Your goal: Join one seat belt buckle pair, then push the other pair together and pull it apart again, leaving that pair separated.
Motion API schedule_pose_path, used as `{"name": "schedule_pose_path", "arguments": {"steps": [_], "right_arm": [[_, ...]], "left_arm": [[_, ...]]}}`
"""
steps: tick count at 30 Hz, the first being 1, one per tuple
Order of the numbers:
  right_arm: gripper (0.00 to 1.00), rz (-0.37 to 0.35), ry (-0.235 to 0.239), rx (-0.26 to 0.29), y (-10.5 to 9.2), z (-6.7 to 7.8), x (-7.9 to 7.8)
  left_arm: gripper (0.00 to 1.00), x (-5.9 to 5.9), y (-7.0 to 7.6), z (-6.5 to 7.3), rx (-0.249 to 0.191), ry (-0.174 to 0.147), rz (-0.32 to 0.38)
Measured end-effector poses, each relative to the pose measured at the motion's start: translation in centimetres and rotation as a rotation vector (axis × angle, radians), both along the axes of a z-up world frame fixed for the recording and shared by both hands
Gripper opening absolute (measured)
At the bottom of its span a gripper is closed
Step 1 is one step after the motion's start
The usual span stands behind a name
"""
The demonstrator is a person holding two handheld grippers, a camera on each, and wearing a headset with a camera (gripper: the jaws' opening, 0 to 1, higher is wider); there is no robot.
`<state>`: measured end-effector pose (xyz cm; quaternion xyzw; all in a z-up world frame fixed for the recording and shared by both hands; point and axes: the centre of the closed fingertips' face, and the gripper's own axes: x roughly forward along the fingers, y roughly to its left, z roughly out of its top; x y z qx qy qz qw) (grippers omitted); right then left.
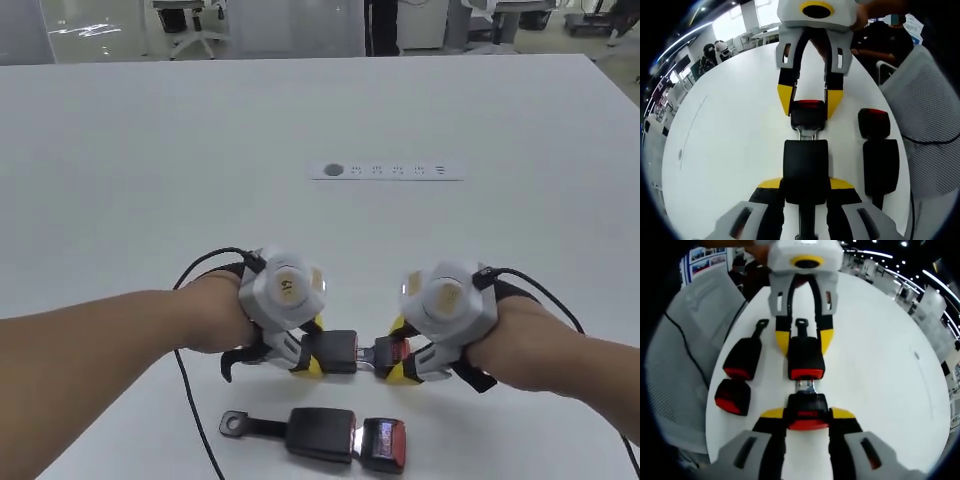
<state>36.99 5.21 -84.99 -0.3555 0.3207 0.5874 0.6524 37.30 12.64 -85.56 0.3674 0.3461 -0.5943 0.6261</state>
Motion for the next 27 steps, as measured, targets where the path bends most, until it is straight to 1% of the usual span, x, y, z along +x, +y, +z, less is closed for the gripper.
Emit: {"name": "schedule_pose_path", "arguments": {"steps": [1, 5, 7, 9, 10, 11, 15, 20, 23, 24, 27], "right_arm": [[0.31, -0.004, 0.004, 0.012, 0.0, 0.0, 0.0], [0.31, -0.002, 0.003, 0.009, 0.0, 0.0, 0.0], [0.31, 0.001, -0.001, 0.000, -0.5, 0.0, 0.0], [0.31, 0.001, -0.003, -0.007, -1.4, 0.0, 0.0], [0.31, -0.008, -0.004, -0.018, -2.1, -0.1, 0.0], [0.31, -0.004, -0.010, -0.016, -2.6, 0.0, 0.0], [0.32, -0.027, -0.008, -0.032, -5.2, -0.1, 0.1], [0.32, -0.039, -0.007, -0.056, -8.1, 0.0, -0.4], [0.32, -0.034, -0.016, -0.081, -9.9, -0.1, -0.6], [0.32, -0.035, -0.016, -0.084, -10.1, -0.1, -0.6], [0.33, -0.043, -0.022, -0.103, -11.8, -0.1, -0.8]], "left_arm": [[0.32, 0.0, 0.0, 0.0, -0.002, 0.002, 0.000], [0.32, 0.0, -0.1, 0.0, 0.005, 0.005, -0.001], [0.32, -0.1, -0.1, 0.0, 0.008, 0.007, 0.001], [0.32, -0.1, -0.1, 0.0, 0.009, 0.011, 0.002], [0.32, -0.1, -0.1, 0.0, 0.008, 0.013, 0.003], [0.32, -0.1, -0.1, 0.0, 0.008, 0.016, 0.006], [0.32, -0.1, -0.1, 0.1, 0.006, 0.015, 0.007], [0.32, 0.0, 0.0, 0.1, 0.009, 0.012, 0.016], [0.33, 0.0, 0.0, 0.0, 0.013, 0.018, 0.024], [0.33, 0.0, 0.0, 0.0, 0.014, 0.018, 0.024], [0.33, 0.0, 0.0, 0.0, 0.016, 0.022, 0.023]]}}
